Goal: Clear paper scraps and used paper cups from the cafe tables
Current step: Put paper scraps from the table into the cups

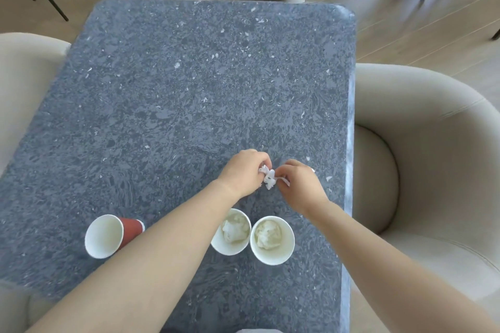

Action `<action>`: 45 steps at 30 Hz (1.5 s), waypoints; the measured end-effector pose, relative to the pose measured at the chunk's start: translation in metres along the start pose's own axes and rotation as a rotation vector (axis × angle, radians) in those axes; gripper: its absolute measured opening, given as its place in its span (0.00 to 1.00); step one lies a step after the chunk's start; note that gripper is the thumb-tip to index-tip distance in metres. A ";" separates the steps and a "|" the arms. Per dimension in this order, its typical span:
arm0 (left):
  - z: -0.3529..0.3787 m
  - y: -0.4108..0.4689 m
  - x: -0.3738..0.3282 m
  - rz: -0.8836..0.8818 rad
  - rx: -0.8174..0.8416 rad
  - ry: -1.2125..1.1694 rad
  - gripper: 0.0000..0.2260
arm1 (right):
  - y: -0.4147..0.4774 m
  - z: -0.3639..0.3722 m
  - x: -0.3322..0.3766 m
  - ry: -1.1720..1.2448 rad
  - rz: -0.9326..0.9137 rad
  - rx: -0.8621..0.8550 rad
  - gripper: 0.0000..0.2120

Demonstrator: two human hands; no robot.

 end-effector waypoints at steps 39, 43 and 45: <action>-0.026 -0.081 0.017 -0.027 -0.055 0.042 0.12 | -0.103 -0.042 0.034 0.092 0.057 -0.219 0.14; -0.038 -0.061 0.014 -0.048 -0.229 -0.038 0.10 | -0.079 -0.049 0.014 0.085 0.057 -0.220 0.12; -0.039 -0.050 0.014 -0.073 -0.270 -0.067 0.10 | -0.064 -0.048 0.002 0.062 0.072 -0.209 0.12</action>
Point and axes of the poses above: each hand's wrist, its own y-axis towards the middle knuckle, its own z-axis out of the palm, x = y × z, the point moved 4 cm from there along y, towards the middle knuckle, and after that the axes turned 9 degrees about -y, right-handed, at the moved point
